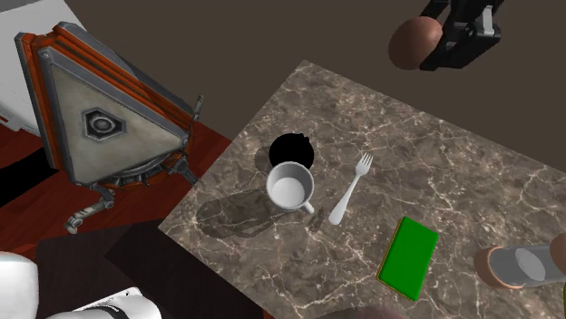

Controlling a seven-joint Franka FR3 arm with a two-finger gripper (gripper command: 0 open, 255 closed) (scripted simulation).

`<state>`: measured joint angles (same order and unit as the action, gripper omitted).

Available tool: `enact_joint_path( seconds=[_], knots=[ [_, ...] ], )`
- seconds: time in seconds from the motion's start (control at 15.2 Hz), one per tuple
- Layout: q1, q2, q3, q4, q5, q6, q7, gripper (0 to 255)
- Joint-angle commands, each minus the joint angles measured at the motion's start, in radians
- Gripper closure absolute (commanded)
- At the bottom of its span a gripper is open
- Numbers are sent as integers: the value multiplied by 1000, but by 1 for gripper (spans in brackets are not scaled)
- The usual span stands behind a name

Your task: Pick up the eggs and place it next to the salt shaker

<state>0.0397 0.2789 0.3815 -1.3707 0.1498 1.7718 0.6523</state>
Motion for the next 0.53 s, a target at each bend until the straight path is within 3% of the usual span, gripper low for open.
enact_joint_path(
  seconds=[0.0,0.46],
  knots=[
    [-17,39,-13,61,-7,-30,-30,255],
    [-81,182,-54,283,-25,-141,-136,255]
  ],
)
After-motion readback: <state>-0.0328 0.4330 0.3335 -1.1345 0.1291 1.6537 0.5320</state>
